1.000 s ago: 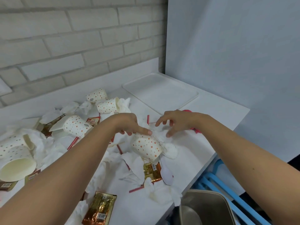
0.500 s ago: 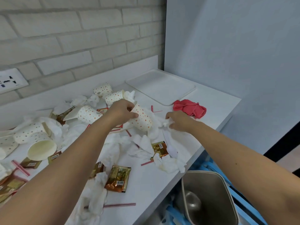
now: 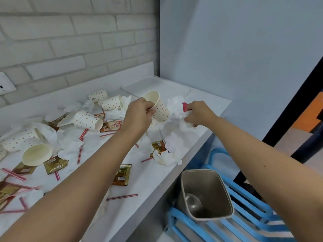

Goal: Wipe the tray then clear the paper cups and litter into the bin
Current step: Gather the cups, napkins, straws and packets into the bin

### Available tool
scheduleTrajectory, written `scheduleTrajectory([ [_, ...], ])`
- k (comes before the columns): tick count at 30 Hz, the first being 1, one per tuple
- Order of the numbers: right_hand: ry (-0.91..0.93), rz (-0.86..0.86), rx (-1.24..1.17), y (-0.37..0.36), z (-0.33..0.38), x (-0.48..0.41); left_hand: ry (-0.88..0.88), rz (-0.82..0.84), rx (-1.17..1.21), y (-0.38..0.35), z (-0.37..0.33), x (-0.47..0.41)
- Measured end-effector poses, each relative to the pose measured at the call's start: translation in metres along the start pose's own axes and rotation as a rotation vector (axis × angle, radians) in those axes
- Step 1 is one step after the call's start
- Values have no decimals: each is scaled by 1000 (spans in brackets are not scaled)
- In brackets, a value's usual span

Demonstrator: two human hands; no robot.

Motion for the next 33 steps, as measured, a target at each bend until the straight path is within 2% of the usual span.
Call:
scheduleTrajectory([
  [6, -146, 449, 201, 28, -38, 31, -201, 196, 29, -44, -57, 32],
  [11, -231, 617, 267, 24, -83, 35, -260, 354, -14, -88, -87, 41],
  [16, -227, 716, 342, -5, -124, 45, -230, 510, -88, -143, -98, 58],
  [20, -236, 814, 374, -48, -158, 53, -119, 630, -150, -186, -83, 76],
  [25, -245, 840, 364, -87, -184, 58, -60, 736, -164, -224, -64, 95],
  [29, -226, 793, 293, -102, -192, 53, -78, 743, -224, -238, -54, 100],
  [33, -177, 787, 293, -98, -189, 44, -85, 631, -170, -233, -54, 94],
])
Point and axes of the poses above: each hand's wrist, its own x-axis away from the middle knuckle, its own y-axis out of the back of the hand, z = x × y, the point moved 1 cm from there along -x, towards the middle knuckle, and after that the axes turned 3 degrees about z, right-handed, at the moved point
